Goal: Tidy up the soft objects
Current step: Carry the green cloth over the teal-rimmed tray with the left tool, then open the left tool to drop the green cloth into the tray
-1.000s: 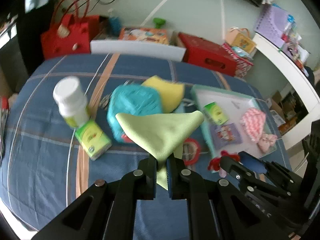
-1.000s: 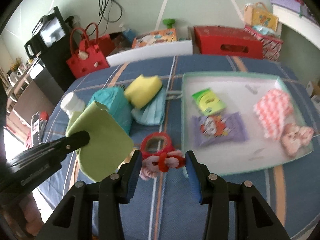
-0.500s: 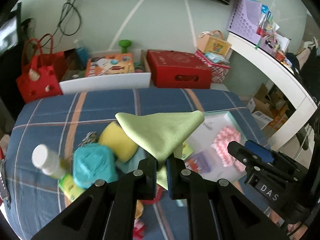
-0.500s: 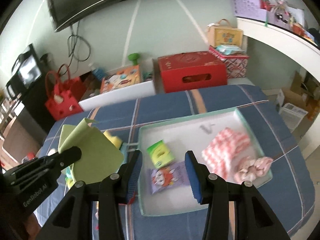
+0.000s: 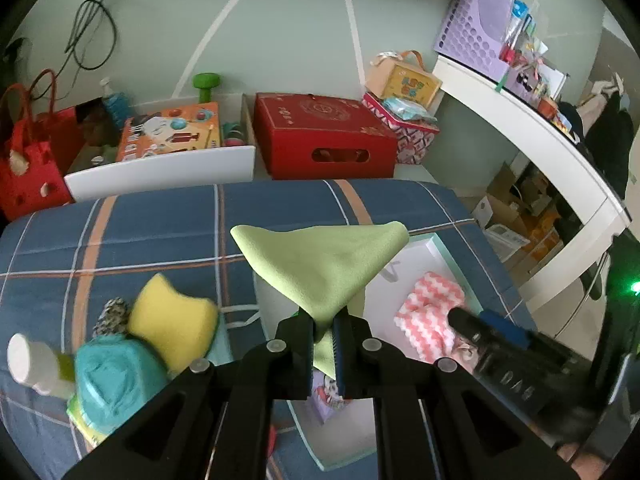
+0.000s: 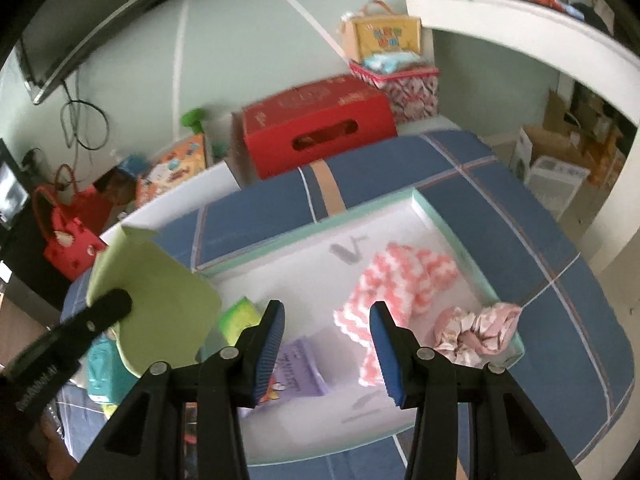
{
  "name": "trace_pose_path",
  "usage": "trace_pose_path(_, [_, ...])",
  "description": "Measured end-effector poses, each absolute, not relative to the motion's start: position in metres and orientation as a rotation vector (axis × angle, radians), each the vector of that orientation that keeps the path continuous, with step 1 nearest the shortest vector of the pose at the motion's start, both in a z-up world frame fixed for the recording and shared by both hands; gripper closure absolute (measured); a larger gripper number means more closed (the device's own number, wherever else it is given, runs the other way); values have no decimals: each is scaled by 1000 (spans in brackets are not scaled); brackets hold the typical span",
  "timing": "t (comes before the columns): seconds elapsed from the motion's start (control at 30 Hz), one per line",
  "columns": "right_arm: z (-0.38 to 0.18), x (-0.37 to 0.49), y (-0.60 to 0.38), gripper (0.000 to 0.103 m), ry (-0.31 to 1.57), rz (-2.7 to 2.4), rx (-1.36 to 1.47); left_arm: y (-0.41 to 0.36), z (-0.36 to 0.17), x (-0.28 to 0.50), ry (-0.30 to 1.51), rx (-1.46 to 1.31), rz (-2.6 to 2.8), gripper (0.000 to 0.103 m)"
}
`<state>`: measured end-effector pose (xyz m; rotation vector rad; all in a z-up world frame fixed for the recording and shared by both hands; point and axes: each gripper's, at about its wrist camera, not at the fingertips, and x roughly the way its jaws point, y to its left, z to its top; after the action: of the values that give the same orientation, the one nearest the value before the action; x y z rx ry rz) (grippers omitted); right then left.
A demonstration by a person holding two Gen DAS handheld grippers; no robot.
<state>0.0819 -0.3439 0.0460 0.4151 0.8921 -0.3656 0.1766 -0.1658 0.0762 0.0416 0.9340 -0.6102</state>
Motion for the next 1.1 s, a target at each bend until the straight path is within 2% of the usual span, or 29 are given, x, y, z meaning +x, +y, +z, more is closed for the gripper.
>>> trace_pose_path(0.2, [-3,92,-357,56,1011,-401,435,-195,28,192,1012,45,-634,95])
trace_pose_path(0.53, [-31,90,-370,55,1097,-473,405,-216,-31,188,1113,96,-624,95])
trace_pose_path(1.1, [-13,90,-362,54,1060,-498,345,-214,-12,179,1078,135,-624,91])
